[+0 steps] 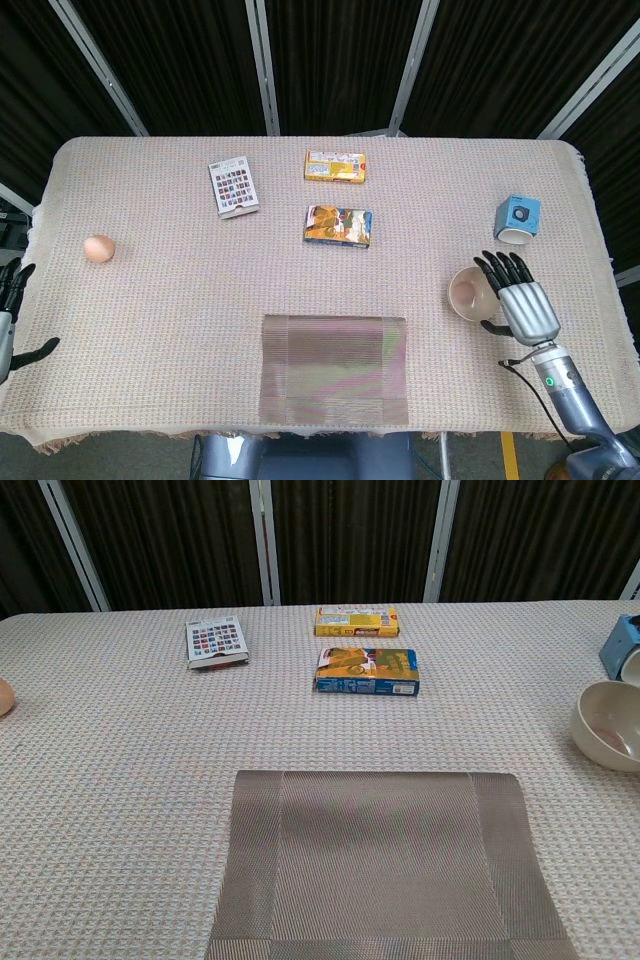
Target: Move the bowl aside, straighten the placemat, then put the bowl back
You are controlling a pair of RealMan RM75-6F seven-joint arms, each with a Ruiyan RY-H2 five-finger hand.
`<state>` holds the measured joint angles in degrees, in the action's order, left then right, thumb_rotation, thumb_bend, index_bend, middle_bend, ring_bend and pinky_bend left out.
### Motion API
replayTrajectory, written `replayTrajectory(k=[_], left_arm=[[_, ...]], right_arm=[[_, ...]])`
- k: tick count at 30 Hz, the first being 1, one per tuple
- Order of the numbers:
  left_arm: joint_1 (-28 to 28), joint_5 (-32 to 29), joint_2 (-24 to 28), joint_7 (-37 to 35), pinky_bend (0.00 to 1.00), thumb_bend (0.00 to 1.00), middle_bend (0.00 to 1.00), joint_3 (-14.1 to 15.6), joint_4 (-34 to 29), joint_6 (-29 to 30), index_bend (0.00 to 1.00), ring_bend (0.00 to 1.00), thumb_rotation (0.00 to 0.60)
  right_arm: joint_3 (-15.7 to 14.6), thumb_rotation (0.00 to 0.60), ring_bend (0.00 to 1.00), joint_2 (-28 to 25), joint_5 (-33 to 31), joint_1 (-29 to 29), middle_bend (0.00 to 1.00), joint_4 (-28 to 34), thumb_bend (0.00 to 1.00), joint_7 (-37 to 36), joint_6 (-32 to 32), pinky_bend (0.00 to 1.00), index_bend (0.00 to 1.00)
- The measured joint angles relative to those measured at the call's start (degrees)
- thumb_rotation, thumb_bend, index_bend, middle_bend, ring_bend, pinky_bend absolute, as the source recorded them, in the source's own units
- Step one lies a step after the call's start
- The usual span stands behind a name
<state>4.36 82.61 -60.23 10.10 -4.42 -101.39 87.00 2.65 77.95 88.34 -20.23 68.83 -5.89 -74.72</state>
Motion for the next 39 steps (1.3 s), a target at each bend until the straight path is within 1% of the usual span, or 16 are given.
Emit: replayTrajectory(k=[2,6,9,12,17,22,25,28,32,35,39], left_arm=[[0.2,1.7,-0.2,-0.1,0.0,0.0,0.0,0.4,0.1,0.1,0.0,0.0,0.6],[1.2,6.5,-2.1,-0.7,0.0,0.0,0.0,1.8,1.9,-0.7,0.0,0.0,0.6],[3.0,11.1,-4.3,-1.6,0.0,0.0,0.0,3.1,4.6,-2.6,0.04,0.0,0.6],[5.5,16.3,-6.7,-3.3,0.0,0.0,0.0,4.6,7.2,-4.7,0.08,0.0,0.6],[10.5,25.0,-11.3,-6.1,0.0,0.0,0.0,7.8,9.8,-9.3,0.18,0.0,0.6],[14.5,30.3,-15.2,-6.8,0.0,0.0,0.0,10.1,11.0,-13.4,0.3,0.0,0.6],[16.1,32.9,-17.5,-6.6,0.0,0.03,0.0,10.7,12.8,-14.4,0.34,0.0,0.6],[17.6,35.5,-20.2,-6.9,0.0,0.07,0.0,11.5,16.3,-14.9,0.36,0.0,0.6],[20.1,38.4,-24.9,-7.9,0.0,0.08,0.0,12.7,21.6,-15.5,0.36,0.0,0.6],[21.2,39.1,-27.6,-8.2,0.0,0.08,0.0,13.6,24.1,-16.2,0.36,0.0,0.6],[21.9,39.1,-30.1,-8.3,0.0,0.08,0.0,14.4,26.7,-16.9,0.36,0.0,0.6]], right_arm=[[0.0,0.6,0.0,-2.0,-0.2,1.3,0.0,4.2,0.0,0.9,-1.9,0.0,0.0],[-0.5,0.6,0.0,-7.3,-1.0,4.7,0.0,14.9,0.0,4.1,-5.4,0.0,0.0],[-1.0,0.6,0.0,-11.2,-1.4,7.3,0.0,21.8,0.0,6.1,-7.8,0.0,0.0],[-1.7,0.6,0.0,-13.7,-1.2,10.0,0.0,25.5,0.0,6.9,-11.0,0.0,0.0],[-2.8,0.6,0.0,-14.2,0.6,12.1,0.0,25.9,0.0,7.7,-13.3,0.0,0.0],[-2.7,0.6,0.0,-14.5,1.1,12.8,0.0,25.6,0.0,7.4,-14.1,0.0,0.0],[-2.6,0.6,0.0,-14.7,1.1,13.0,0.0,25.5,0.0,6.8,-14.1,0.0,0.0],[-2.3,0.6,0.0,-14.9,1.1,13.0,0.0,25.4,0.0,6.3,-13.8,0.0,0.0],[-2.0,0.6,0.0,-15.0,0.8,13.1,0.0,25.3,0.0,6.0,-13.5,0.0,0.01],[-1.8,0.6,0.0,-15.1,0.7,13.2,0.0,25.2,0.0,5.9,-13.3,0.0,0.02],[-1.5,0.6,0.0,-15.1,0.6,13.3,0.0,25.0,0.0,5.6,-13.0,0.0,0.02]])
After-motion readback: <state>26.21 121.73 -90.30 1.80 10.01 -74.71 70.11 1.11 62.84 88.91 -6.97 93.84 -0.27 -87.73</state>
